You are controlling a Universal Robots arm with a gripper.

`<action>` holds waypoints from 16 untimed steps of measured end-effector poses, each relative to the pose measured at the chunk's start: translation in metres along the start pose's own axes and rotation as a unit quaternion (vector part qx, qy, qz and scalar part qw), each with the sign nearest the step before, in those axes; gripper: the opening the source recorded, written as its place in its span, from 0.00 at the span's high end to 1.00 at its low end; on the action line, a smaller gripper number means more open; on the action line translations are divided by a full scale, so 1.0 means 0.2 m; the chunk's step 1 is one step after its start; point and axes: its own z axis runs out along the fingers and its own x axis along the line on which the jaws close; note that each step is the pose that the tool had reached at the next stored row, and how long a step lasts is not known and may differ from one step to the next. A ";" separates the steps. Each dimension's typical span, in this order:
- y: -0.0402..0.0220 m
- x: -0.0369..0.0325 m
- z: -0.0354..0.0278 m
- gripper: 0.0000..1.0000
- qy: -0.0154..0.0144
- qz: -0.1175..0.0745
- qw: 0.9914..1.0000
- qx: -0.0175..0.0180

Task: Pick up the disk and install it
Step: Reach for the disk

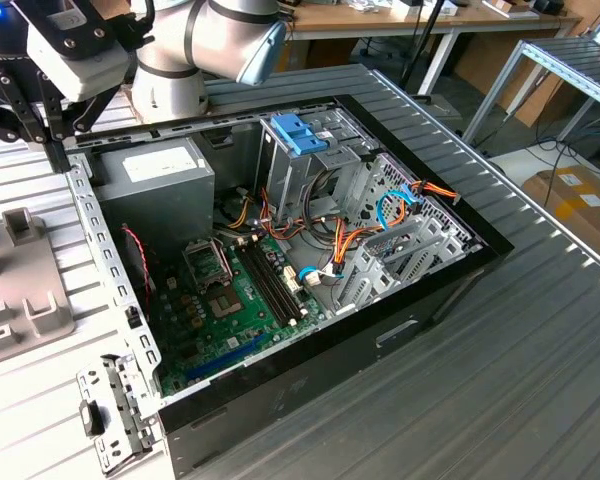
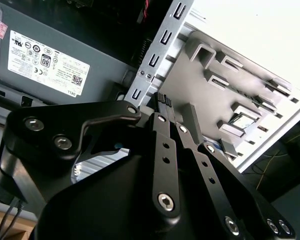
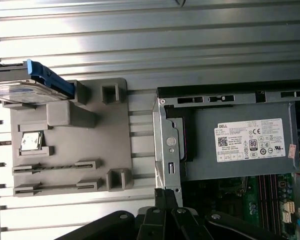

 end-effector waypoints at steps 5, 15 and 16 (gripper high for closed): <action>-0.002 0.025 0.000 0.89 0.000 0.000 1.000 0.000; -0.006 0.079 -0.001 0.89 0.000 0.000 1.000 0.000; -0.006 0.082 -0.001 0.89 0.000 0.000 1.000 0.000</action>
